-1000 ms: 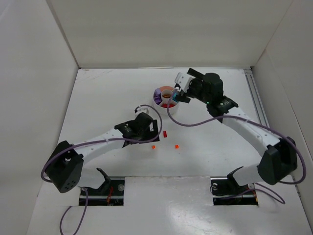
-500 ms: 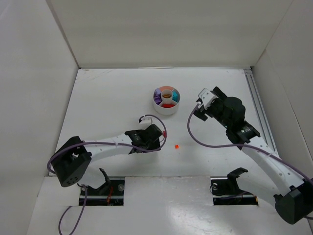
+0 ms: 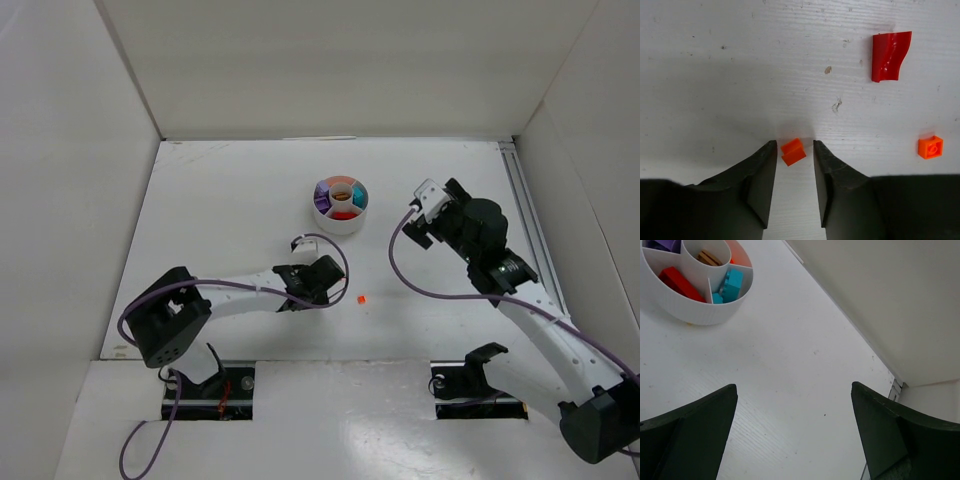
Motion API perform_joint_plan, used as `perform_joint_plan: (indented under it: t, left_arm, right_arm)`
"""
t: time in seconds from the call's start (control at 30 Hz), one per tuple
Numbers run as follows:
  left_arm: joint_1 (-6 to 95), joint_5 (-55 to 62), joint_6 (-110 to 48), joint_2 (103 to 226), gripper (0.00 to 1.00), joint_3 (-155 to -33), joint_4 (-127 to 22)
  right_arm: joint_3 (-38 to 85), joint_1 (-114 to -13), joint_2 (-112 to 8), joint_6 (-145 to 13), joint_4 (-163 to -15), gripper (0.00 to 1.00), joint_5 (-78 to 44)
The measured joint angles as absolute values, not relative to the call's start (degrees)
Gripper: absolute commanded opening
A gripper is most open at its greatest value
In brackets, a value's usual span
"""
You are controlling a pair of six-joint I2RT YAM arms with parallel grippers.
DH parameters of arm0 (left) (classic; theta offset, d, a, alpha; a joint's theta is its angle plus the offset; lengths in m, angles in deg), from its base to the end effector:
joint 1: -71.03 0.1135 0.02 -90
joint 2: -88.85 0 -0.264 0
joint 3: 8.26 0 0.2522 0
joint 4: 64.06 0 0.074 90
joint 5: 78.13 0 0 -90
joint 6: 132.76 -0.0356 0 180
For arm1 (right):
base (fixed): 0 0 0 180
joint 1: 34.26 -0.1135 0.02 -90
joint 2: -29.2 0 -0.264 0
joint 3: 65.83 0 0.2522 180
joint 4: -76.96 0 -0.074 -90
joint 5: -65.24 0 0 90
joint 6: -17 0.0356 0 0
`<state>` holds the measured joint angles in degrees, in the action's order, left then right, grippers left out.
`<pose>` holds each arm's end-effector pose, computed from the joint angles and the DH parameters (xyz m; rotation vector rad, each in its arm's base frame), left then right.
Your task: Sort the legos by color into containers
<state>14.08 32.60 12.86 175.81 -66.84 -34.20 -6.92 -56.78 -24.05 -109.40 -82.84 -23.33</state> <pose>0.1656 -0.2315 0.1660 -0.1019 2.5212 -0.3405 0.2020 0.0847 0.3224 -0.9139 1.5820 -0.1482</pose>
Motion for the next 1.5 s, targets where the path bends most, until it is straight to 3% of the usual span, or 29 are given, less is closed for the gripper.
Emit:
perform_joint_plan:
  t: [0.07,0.1,0.23,0.47,0.7,0.93,1.27,1.5]
  left_arm:
    - [13.97,33.04,13.14,176.49,0.22,-67.25,-34.44]
    - [13.84,33.14,13.34,176.84,0.13,-67.56,-34.44]
    - [13.31,33.63,13.93,177.6,0.02,-68.13,-34.75]
    - [12.9,33.87,13.91,178.02,0.02,-70.42,-31.49]
    - [13.93,36.77,5.84,176.05,0.02,-81.92,-28.98]
    - [25.29,35.88,-8.08,175.68,0.02,-96.52,-33.26]
    - [35.78,29.8,-22.86,197.69,0.02,-125.46,-33.48]
    - [37.09,24.1,-29.66,210.21,0.04,-135.71,-29.2]
  right_arm:
    - [-7.05,-56.5,-23.94,-109.38,-82.58,1.0,-23.4]
    - [-7.18,-56.3,-23.75,-109.38,-82.21,1.0,-23.48]
    - [-7.79,-55.49,-22.5,-109.38,-81.51,1.0,-23.7]
    - [-8.01,-54.51,-21.17,-109.4,-80.63,1.0,-23.9]
    - [-8.01,-52.21,-20.53,-109.58,-80.5,1.0,-23.86]
    - [-8.01,-50.77,-22.22,-110.45,-80.13,1.0,-22.76]
    - [-6.13,-48.13,-27.99,-112.64,-79.39,1.0,-22.63]
    - [-5.17,-45.42,-33.43,-112.92,-79.32,1.0,-22.7]
